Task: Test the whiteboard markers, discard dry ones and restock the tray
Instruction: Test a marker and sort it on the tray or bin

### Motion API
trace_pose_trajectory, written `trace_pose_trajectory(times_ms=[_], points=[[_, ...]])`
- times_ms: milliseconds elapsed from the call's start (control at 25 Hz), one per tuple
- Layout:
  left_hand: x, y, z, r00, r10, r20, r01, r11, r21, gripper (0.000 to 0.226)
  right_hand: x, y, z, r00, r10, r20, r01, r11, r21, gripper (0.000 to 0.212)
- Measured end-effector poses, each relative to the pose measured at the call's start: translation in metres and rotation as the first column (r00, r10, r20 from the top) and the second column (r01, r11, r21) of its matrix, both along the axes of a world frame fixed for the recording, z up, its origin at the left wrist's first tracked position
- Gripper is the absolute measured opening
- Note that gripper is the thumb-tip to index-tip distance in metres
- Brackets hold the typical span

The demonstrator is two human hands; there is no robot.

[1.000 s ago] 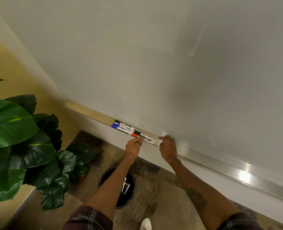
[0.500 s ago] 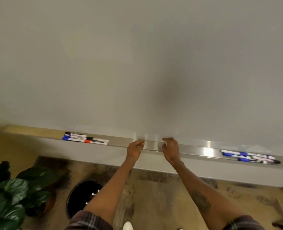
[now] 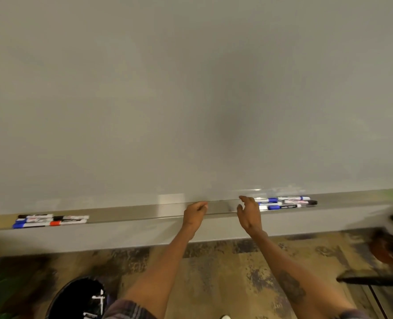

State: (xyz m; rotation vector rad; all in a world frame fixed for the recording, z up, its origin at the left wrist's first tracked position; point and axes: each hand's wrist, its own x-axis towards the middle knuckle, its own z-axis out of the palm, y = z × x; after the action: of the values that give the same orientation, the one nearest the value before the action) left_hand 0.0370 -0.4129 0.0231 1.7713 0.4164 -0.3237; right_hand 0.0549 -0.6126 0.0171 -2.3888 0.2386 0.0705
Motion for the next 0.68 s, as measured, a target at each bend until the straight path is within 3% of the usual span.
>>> trace_pose_trajectory(times_ms=[400,600,680], points=[[0.034,-0.114,-0.013,0.995,-0.082,-0.063,0.083,0.996,0.022,0.037,0.024,-0.128,-0.014,0.945,-0.302,-0.127,0.32,0.934,0.159,0.039],[0.052,-0.154,-0.026,0.986,-0.138,-0.093,0.143,0.989,0.045,0.04,0.04,-0.154,-0.027,0.905,-0.284,-0.316,0.386,0.861,0.331,0.047],[0.056,-0.165,-0.027,0.986,-0.139,-0.094,0.144,0.988,0.049,0.031,0.046,-0.159,-0.032,0.891,-0.277,-0.358,0.409,0.833,0.373,0.046]])
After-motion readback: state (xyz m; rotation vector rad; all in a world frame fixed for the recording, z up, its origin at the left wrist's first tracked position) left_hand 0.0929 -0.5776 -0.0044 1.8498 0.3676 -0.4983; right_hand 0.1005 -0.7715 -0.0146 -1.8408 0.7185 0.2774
